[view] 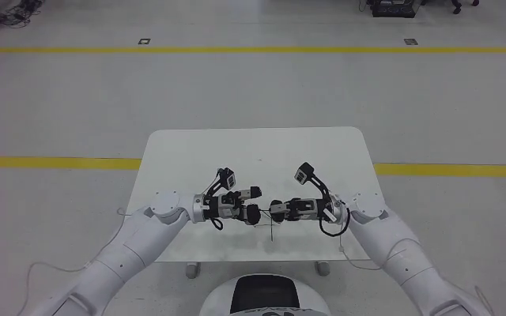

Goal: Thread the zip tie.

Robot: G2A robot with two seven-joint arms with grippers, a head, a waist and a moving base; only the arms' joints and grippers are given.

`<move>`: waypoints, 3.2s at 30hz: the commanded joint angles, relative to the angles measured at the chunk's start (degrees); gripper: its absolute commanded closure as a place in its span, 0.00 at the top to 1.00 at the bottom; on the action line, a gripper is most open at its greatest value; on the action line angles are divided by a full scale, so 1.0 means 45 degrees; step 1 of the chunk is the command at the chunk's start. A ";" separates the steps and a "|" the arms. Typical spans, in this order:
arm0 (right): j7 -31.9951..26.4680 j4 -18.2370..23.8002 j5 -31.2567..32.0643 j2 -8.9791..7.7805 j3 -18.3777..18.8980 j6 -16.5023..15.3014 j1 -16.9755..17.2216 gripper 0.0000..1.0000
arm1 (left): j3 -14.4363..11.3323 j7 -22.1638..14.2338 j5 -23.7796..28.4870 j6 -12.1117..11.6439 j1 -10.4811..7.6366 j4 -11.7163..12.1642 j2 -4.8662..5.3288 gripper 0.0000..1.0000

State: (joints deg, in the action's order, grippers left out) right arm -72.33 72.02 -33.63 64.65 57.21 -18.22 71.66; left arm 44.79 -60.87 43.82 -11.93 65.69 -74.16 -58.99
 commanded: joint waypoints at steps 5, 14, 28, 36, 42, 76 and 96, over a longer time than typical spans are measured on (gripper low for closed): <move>0.0029 -0.0029 -0.0051 0.0003 0.0012 -0.0058 -0.0002 0.00 | -0.0026 -0.0029 -0.0095 0.0050 -0.0010 -0.0007 -0.0032 1.00; 0.0029 -0.0048 -0.0050 0.0036 -0.0099 -0.0050 -0.0058 0.00 | -0.0062 -0.0052 -0.0149 0.0127 -0.0044 0.0044 -0.0088 1.00; 0.0143 -0.0156 -0.0003 0.0038 -0.0093 -0.0047 -0.0046 0.00 | 0.0020 -0.0027 -0.0168 0.0132 0.0016 0.0063 -0.0122 0.45; 0.0211 -0.0262 0.0024 0.0063 -0.0163 0.0033 -0.0112 0.00 | 0.0070 -0.0179 -0.0131 0.0077 0.0034 0.0100 -0.0138 0.34; 0.0257 -0.0396 0.0014 0.0080 -0.0198 0.0121 -0.0157 0.00 | 0.0131 -0.0448 0.0109 0.0000 0.0067 0.0118 -0.0153 0.29; 0.0260 -0.0775 -0.0095 0.0179 -0.0350 0.0206 -0.0347 0.00 | 0.0088 -0.0566 -0.0071 0.0110 -0.0017 0.0224 -0.0292 0.11; 0.0228 -0.0792 -0.0093 0.0202 -0.0347 0.0150 -0.0337 0.00 | 0.0091 -0.0617 -0.0147 0.0114 -0.0005 0.0333 -0.0344 0.07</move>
State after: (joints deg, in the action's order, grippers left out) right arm -71.27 68.44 -34.07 65.56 55.65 -17.56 70.15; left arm 45.20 -63.64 43.18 -11.43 65.67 -72.67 -60.53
